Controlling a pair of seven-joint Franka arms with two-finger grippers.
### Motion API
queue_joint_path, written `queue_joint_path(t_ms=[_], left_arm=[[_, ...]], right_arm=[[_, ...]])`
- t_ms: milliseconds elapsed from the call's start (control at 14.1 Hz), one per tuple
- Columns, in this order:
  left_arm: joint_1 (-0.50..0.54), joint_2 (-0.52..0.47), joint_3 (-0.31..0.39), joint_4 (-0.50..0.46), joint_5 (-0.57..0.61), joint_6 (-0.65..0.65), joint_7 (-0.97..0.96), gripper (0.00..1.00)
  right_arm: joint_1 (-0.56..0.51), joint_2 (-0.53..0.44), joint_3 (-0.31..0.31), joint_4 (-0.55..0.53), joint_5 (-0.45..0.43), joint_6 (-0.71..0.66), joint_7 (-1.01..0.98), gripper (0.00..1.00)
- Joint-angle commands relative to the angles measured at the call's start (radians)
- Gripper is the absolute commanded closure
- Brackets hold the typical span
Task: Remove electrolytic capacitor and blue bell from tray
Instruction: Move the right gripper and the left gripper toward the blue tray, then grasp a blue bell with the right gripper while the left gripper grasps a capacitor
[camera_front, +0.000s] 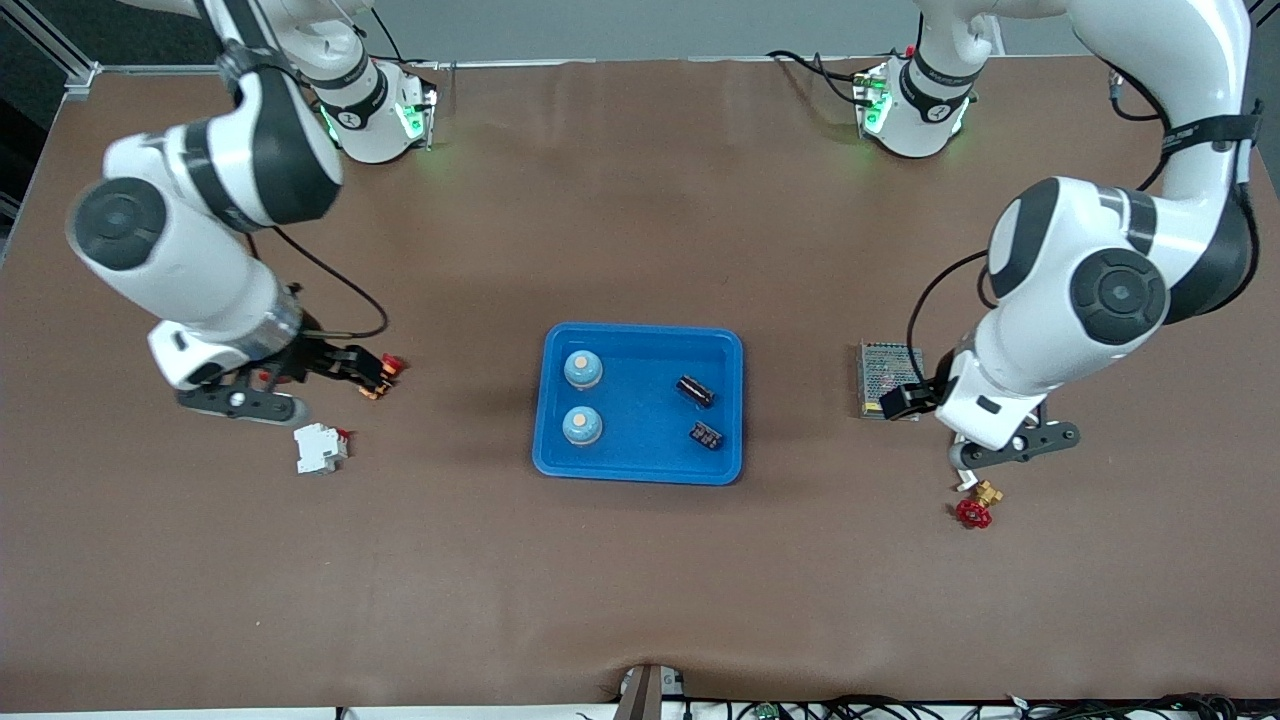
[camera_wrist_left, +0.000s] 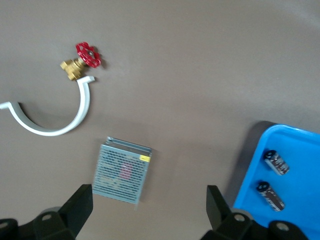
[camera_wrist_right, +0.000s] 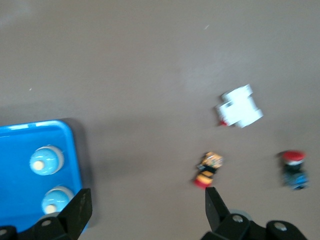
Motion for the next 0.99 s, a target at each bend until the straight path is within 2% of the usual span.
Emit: queue_joint_path(t_ms=[0,142,284,426,711,924], left_arm=[[-0.057,0.023,0.005,0.023,0.002,0.019,-0.109,0.0],[-0.108,0.05,0.005,0.034,0.002,0.044,-0.228,0.0],[-0.129,0.073,0.004,0.043,-0.003,0.073,-0.308,0.0],[-0.154,0.095,0.004,0.044,-0.005,0.088,-0.385,0.0],[-0.204,0.15,0.004,0.048,-0.006,0.092,-0.629,0.0],[-0.217,0.185,0.002,0.052,-0.012,0.168,-0.753,0.0]], right_arm=[[0.086,0.045,-0.008,0.004,0.007,0.025,0.125,0.0],[0.113,0.058,-0.007,-0.045,0.01,0.068,0.136,0.0],[0.148,0.05,-0.007,-0.153,0.057,0.18,0.193,0.0],[0.185,0.053,-0.007,-0.22,0.063,0.286,0.225,0.0],[0.306,0.125,-0.008,-0.24,0.063,0.418,0.386,0.0],[0.37,0.157,-0.01,-0.232,0.048,0.443,0.446,0.0]])
